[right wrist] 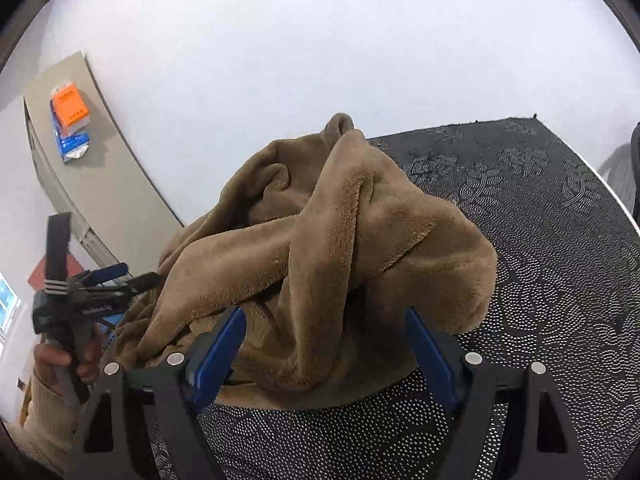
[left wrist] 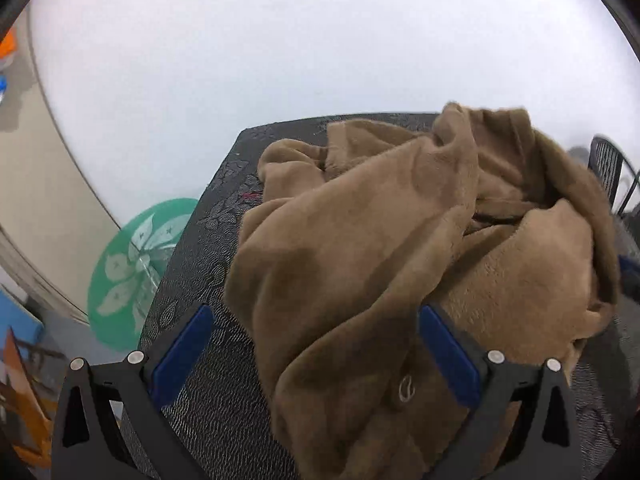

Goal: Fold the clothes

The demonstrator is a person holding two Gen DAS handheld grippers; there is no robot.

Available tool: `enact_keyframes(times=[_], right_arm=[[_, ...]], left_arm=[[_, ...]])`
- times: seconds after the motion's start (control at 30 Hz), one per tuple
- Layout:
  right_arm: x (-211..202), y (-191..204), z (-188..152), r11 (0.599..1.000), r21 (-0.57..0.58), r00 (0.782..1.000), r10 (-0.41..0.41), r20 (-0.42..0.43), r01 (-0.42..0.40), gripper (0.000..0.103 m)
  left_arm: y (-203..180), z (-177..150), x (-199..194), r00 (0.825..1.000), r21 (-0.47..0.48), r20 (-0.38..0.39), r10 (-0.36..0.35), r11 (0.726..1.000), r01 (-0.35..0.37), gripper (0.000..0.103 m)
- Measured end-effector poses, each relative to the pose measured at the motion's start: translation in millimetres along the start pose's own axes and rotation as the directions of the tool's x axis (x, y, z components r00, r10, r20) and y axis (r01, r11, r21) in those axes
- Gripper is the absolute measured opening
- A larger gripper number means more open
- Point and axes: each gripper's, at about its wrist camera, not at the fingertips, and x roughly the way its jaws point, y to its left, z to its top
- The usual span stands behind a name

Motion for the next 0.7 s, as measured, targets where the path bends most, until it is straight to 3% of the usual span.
enact_keyframes(times=[0.17,0.7], right_arm=[[2.6,2.4,-1.2,1.0,-0.001,1.0,-0.004,-0.001,0.004,0.083],[24.6,5.4,-1.9,0.997,-0.025,0.996,-0.073,-0.054,0.072,0.085]], left_arm=[[-15.2,1.3,27.6,0.997,0.038,-0.078,-0.008,0.999,0.011,0.103],[2.1,-13.5,50.9,0.981,-0.092,-0.161,-0.105,0.992,0.091,0.103]])
